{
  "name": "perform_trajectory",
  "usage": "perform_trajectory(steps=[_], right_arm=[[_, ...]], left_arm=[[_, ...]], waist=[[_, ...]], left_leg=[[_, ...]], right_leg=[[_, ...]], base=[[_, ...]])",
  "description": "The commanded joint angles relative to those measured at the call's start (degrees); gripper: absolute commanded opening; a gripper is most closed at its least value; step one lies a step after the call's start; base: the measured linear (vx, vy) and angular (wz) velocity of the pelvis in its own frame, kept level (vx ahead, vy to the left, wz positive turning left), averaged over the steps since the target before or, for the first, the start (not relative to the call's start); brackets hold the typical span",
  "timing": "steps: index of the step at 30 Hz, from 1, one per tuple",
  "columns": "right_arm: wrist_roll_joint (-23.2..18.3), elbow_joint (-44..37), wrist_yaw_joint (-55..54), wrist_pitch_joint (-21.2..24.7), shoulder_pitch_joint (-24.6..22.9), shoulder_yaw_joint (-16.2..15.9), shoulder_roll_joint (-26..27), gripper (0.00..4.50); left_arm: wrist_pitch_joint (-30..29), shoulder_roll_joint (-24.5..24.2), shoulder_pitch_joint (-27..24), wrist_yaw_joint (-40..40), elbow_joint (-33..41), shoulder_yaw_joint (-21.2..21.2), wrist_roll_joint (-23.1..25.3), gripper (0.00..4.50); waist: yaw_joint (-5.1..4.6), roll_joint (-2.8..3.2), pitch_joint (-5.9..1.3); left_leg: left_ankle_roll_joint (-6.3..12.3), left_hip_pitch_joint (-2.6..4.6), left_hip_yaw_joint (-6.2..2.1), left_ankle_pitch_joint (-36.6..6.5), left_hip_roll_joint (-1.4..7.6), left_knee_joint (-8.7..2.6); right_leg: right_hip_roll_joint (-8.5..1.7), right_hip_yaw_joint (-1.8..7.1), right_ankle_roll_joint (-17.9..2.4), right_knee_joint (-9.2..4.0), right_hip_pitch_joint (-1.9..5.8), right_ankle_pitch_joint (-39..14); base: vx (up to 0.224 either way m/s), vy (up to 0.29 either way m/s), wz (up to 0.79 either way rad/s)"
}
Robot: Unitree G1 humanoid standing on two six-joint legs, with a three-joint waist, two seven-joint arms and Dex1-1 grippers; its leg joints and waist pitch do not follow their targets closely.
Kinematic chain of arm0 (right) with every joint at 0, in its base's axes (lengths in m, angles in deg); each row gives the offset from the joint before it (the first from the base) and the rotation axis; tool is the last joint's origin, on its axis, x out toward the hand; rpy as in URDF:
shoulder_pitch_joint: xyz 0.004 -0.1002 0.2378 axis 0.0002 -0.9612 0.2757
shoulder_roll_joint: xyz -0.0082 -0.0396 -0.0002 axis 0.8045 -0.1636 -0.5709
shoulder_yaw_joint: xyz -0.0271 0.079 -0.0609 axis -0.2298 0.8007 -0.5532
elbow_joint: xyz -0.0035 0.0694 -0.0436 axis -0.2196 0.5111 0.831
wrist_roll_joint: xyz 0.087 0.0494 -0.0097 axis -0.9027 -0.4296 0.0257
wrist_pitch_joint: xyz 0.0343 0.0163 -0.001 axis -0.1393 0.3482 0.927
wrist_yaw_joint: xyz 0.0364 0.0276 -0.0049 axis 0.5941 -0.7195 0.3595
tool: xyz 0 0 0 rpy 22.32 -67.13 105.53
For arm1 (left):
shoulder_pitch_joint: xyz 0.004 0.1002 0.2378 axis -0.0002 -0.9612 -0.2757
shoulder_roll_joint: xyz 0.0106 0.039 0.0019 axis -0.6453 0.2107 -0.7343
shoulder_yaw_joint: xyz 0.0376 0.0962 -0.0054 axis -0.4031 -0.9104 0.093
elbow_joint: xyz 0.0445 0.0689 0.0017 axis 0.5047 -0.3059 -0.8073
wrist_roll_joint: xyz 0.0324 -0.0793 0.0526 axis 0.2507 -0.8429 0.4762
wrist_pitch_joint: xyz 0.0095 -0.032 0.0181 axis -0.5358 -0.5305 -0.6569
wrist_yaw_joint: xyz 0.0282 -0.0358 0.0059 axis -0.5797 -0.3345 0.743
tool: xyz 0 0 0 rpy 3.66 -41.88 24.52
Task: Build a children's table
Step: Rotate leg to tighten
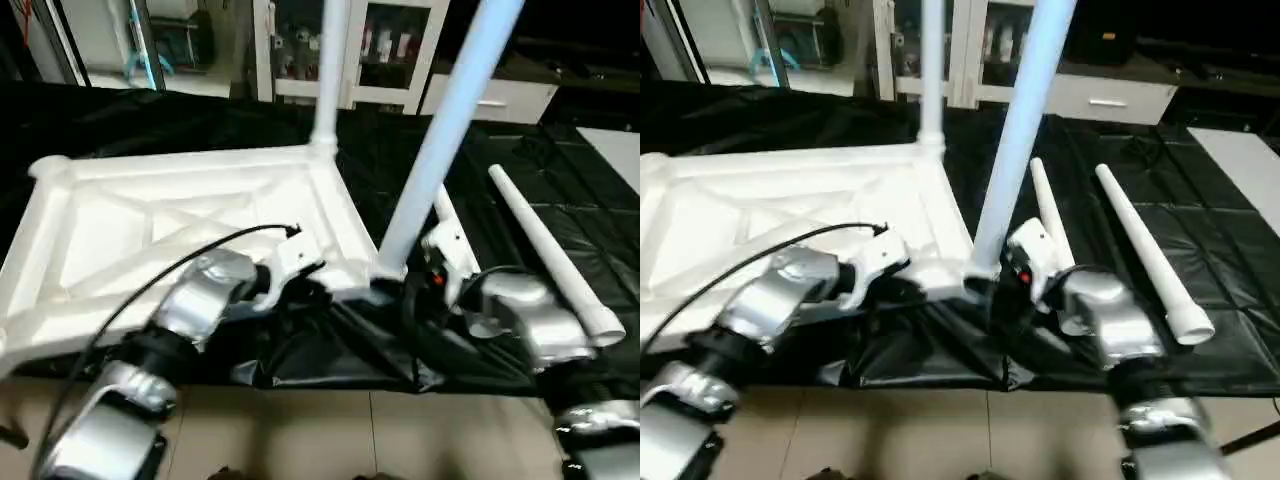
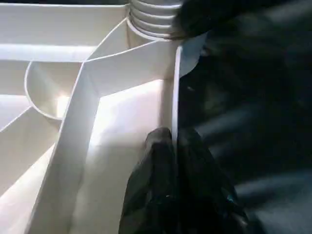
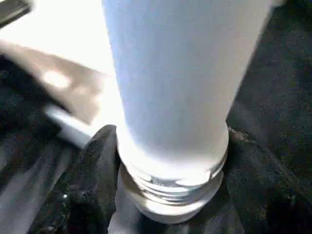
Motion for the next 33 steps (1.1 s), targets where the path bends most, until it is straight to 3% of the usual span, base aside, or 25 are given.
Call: perform_trajectory(steps=[1, 3, 5, 10, 15, 16, 17, 18, 19, 22, 26, 28, 33], right_arm=[[1.3, 4.6, -8.7, -0.3, 1.5, -0.1, 3.7, 2.72], [1.7, 8.8, -18.2, -1.0, 3.8, 2.0, 7.5, 2.72], [0.9, 11.6, -23.9, -0.9, 5.7, 3.9, 10.9, 2.72], [3.0, 15.3, -28.3, -4.5, 9.0, 2.9, 17.4, 2.72], [4.8, 16.1, -27.5, -6.5, 9.7, 1.4, 17.8, 2.72], [4.4, 15.9, -26.8, -7.1, 9.5, 1.7, 17.6, 2.72], [4.1, 16.0, -26.5, -7.7, 9.5, 2.1, 17.6, 3.28], [3.2, 14.9, -25.7, -7.8, 9.0, 2.8, 17.2, 3.28], [2.8, 14.0, -24.7, -8.0, 8.6, 3.3, 16.8, 3.42], [3.1, 11.3, -22.7, -8.1, 7.3, 3.3, 15.5, 3.59], [2.7, 3.2, -17.8, -3.3, 3.8, 1.9, 11.4, 3.99], [1.9, -2.1, -12.8, 0.3, 1.3, 0.3, 7.7, 4.17], [-0.4, -12.0, 0.4, 4.9, -2.3, -1.6, -0.2, 4.17]], left_arm=[[-0.6, 4.0, 2.0, 7.4, -0.4, 3.6, -2.1, 0.00], [-2.1, 6.2, 3.0, 12.1, -1.5, 5.0, -1.7, 0.00], [-2.7, 8.0, 3.8, 15.9, -2.7, 6.1, -1.4, 0.00], [-2.4, 10.3, 4.3, 20.2, -4.0, 6.7, -0.9, 0.00], [-2.5, 10.3, 3.8, 20.1, -3.4, 6.8, -1.1, 0.00], [-2.4, 10.2, 3.7, 19.9, -3.5, 6.8, -1.1, 0.00], [-2.4, 10.1, 3.7, 19.8, -3.5, 6.8, -1.1, 0.00], [-2.3, 10.0, 3.6, 19.6, -3.5, 6.8, -1.1, 0.00], [-2.2, 9.9, 3.5, 19.2, -3.4, 6.7, -1.0, 0.00], [-1.9, 9.5, 2.9, 18.1, -2.8, 6.5, -0.9, 0.00], [-3.4, 7.7, 0.8, 13.7, 0.3, 4.6, -0.7, 0.00], [-4.1, 5.9, -0.8, 10.1, 2.4, 2.7, -0.4, 0.00], [-3.8, 1.8, -3.7, 1.0, 6.9, -1.1, -1.1, 0.00]], waist=[[0.03, -0.68, -4.08], [-0.04, -0.54, -4.14], [-0.28, -0.46, -4.24], [-0.14, -0.45, -4.39], [0.05, -0.37, -4.50], [0.07, -0.30, -4.52], [0.08, -0.28, -4.48], [0.08, -0.27, -4.49], [0.08, 0.15, -4.43], [-0.07, 0.18, -4.34], [-0.17, -0.07, -4.50], [-0.17, 0.47, -4.48], [0.22, 0.32, -4.46]], left_leg=[[0.34, 0.09, 0.03, -12.2, 0.58, -4.04], [0.64, 0.41, 0.07, -13.0, 0.51, -3.95], [0.81, 0.27, 0.08, -12.6, 0.50, -4.06], [1.55, 0.08, 0.23, -11.5, 0.44, -4.10], [2.85, -0.06, 0.40, -9.5, 0.45, -3.99], [3.03, -0.03, 0.43, -9.5, 0.43, -3.97], [3.13, 0.01, 0.44, -9.7, 0.45, -3.99], [3.12, 0.03, 0.44, -9.8, 0.46, -3.99], [3.07, 0.05, 0.42, -10.3, 0.44, -4.04], [2.95, -0.03, 0.37, -11.3, 0.51, -4.16], [3.66, -0.22, 0.24, -10.0, 0.57, -4.10], [3.81, -0.05, 0.28, -9.7, 0.52, -4.04], [4.72, -0.03, 0.37, -9.2, 0.74, -4.04]], right_leg=[[-2.92, 1.96, -6.4, -5.26, 3.26, -26.4], [-2.98, 1.97, -6.3, -5.46, 3.11, -26.6], [-2.80, 2.04, -6.5, -5.27, 3.11, -24.5], [-2.65, 2.20, -7.5, -4.61, 3.33, -19.4], [-2.65, 2.37, -8.7, -4.06, 3.61, -14.7], [-2.67, 2.40, -8.9, -4.04, 3.66, -14.5], [-2.72, 2.40, -8.9, -4.12, 3.65, -15.0], [-2.69, 2.40, -9.0, -4.13, 3.63, -15.1], [-2.65, 2.42, -8.9, -4.21, 3.65, -15.4], [-2.56, 2.40, -8.6, -4.49, 3.72, -16.1], [-2.52, 2.41, -9.1, -4.15, 4.09, -14.0], [-2.50, 2.43, -9.4, -4.27, 4.06, -14.0], [-2.46, 2.51, -10.3, -4.26, 4.07, -12.8]], base=[[0.000, 0.000, 0.00], [0.000, 0.000, 0.00], [0.000, 0.000, 0.00], [0.000, 0.000, 0.00], [0.000, 0.000, 0.00], [0.000, 0.000, 0.00], [0.000, 0.000, 0.00], [0.000, 0.000, 0.00], [0.000, 0.000, 0.00], [0.000, 0.000, 0.00], [0.000, 0.000, 0.00], [0.000, 0.000, 0.00], [0.000, 0.000, 0.00]])
